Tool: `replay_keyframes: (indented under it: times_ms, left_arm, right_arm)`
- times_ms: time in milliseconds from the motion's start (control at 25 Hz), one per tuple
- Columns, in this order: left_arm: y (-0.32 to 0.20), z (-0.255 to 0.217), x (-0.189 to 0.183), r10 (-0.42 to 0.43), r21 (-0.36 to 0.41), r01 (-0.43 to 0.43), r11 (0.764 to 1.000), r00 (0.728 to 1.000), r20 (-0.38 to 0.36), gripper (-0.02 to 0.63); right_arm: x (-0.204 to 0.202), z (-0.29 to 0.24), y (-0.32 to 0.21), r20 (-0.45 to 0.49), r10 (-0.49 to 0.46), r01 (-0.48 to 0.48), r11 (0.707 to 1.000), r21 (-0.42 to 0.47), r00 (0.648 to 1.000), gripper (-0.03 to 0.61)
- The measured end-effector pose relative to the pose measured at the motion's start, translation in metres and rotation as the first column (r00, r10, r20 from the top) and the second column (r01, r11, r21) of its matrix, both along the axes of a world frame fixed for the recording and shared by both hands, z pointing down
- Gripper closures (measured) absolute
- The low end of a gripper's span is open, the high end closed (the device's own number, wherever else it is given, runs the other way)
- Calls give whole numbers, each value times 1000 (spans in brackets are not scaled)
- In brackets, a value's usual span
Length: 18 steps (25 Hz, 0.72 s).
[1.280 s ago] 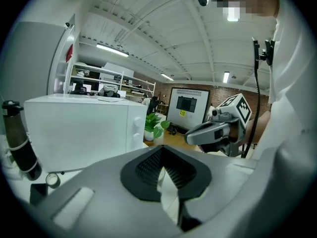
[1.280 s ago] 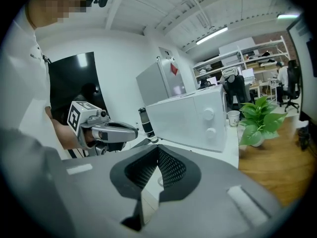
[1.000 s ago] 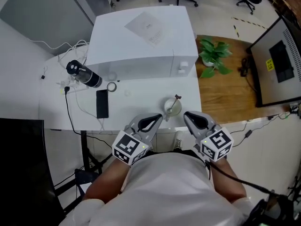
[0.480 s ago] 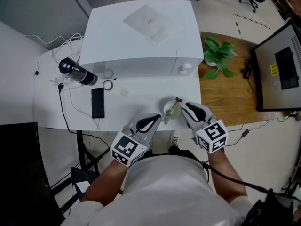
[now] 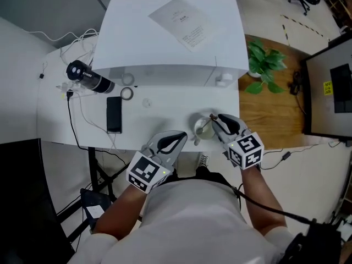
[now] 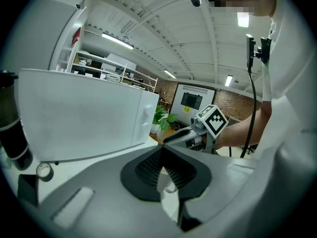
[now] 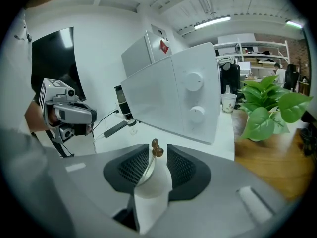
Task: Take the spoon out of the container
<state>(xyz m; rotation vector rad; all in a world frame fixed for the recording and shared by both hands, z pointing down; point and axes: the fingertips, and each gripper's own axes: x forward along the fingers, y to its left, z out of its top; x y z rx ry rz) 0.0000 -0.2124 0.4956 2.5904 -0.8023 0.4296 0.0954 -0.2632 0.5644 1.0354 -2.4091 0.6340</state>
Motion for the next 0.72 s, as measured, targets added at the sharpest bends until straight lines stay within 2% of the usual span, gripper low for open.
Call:
replay_keyframes:
  times_ms: [440, 720]
  left_arm:
    - [-4, 7, -7, -18, -19, 18, 1000, 1000, 11, 609]
    - [-5, 8, -7, -14, -19, 14, 1000, 1000, 4, 609]
  right_arm:
    - [-8, 12, -3, -14, -32, 31, 999, -22, 999, 460]
    - [-10, 11, -4, -28, -39, 39, 999, -15, 999, 492]
